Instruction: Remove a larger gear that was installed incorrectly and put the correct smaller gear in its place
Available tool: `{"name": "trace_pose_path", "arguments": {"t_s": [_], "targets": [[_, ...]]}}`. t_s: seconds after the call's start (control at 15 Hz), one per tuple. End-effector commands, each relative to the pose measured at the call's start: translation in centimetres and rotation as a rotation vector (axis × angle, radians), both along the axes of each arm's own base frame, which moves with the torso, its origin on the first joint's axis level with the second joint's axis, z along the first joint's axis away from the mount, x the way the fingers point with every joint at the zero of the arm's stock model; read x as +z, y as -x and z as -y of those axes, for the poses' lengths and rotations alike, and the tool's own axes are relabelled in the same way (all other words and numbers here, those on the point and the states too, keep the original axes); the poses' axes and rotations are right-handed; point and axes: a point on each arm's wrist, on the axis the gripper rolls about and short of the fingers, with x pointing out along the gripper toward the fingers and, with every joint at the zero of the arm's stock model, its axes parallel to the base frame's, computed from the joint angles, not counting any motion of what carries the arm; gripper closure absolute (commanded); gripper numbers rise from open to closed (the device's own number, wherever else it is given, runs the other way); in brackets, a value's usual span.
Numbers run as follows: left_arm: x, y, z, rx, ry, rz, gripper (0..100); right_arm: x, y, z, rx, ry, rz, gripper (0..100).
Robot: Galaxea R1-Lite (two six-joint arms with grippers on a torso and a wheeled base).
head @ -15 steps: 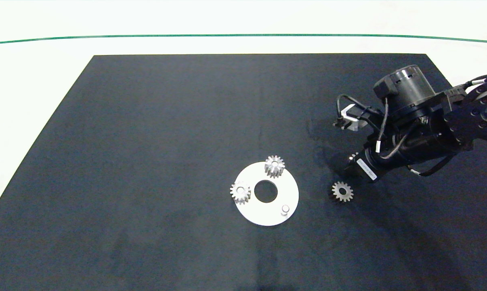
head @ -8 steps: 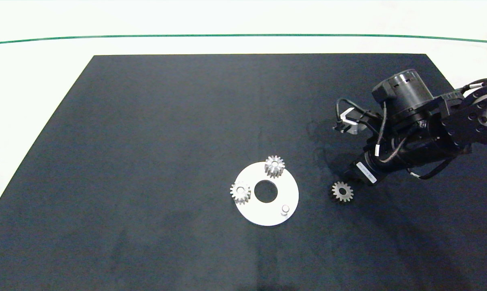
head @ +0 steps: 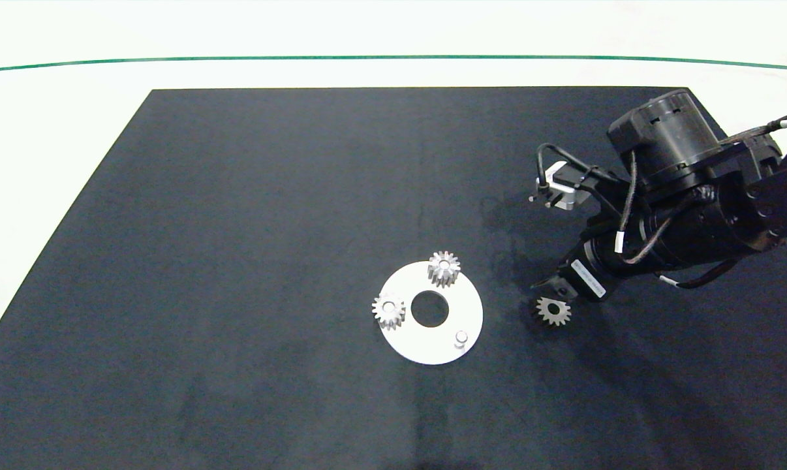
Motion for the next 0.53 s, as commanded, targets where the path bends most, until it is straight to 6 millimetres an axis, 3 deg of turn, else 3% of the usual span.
{"name": "trace_pose_path", "arguments": {"t_s": [0.07, 0.53], "targets": [[-0.1, 0.0, 0.0, 0.0, -0.001, -0.003, 0, 1.0, 2.0, -1.6, 0.084, -0.02, 0.025, 0], [-0.2, 0.2, 0.0, 0.0, 0.0, 0.001, 0, -1.8, 2.8, -3.3, 0.112, -0.024, -0.084, 0]]}}
